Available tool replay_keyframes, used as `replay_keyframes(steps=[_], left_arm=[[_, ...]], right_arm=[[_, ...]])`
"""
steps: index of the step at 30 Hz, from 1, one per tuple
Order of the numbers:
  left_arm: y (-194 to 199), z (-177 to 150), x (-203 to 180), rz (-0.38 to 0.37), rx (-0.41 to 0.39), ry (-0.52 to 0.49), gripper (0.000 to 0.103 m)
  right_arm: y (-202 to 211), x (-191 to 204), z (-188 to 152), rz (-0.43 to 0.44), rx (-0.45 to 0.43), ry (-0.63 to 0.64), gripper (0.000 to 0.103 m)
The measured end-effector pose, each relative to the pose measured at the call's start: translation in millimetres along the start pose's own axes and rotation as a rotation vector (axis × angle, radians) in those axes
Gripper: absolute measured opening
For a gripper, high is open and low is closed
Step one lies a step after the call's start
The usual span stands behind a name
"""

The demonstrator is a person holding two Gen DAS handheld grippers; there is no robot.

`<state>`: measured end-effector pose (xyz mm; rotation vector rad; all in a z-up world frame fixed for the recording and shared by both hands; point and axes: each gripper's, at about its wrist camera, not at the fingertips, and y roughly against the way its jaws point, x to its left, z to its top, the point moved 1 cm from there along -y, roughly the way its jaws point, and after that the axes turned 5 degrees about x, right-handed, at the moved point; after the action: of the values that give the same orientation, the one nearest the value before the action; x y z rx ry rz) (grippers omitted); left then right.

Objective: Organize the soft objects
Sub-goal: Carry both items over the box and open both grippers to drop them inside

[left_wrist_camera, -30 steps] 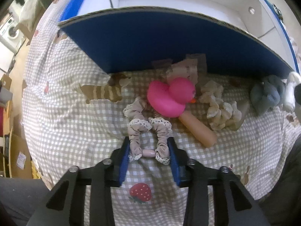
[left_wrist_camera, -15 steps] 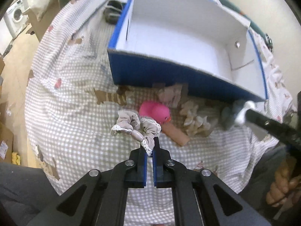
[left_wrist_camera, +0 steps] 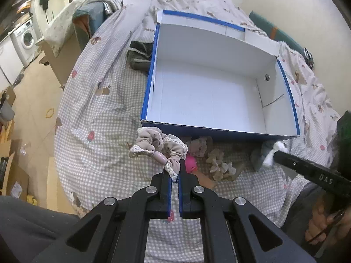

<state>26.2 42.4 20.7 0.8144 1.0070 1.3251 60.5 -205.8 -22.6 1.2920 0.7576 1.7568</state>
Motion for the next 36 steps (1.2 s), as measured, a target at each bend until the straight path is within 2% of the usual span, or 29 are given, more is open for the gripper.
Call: replay_keyframes(steps=[11,21,27,31,36], left_arm=[[10,62,-18,0.017,-0.069,-0.039,0.005],[-19,111,-29,0.028,-0.064,-0.057,0.005],[-45,127,-49,0.032,-0.048,-0.102,0.005],[-63,129,-59,0.015,-0.022,-0.109,0.005],[-83,127,-66,0.034,-0.017,-0.118,0.005]], right_arm=[[28,2,42,-0.014,-0.072,0.025,0.029],[23,-1,91,-0.026,-0.127,0.033,0.029],[-2,-16,101,-0.031,-0.154,0.035,0.029],[-19,-23,102,-0.079,-0.132,0.034,0.029],[-30,-22,105,-0.116,-0.128,0.06,0.029]])
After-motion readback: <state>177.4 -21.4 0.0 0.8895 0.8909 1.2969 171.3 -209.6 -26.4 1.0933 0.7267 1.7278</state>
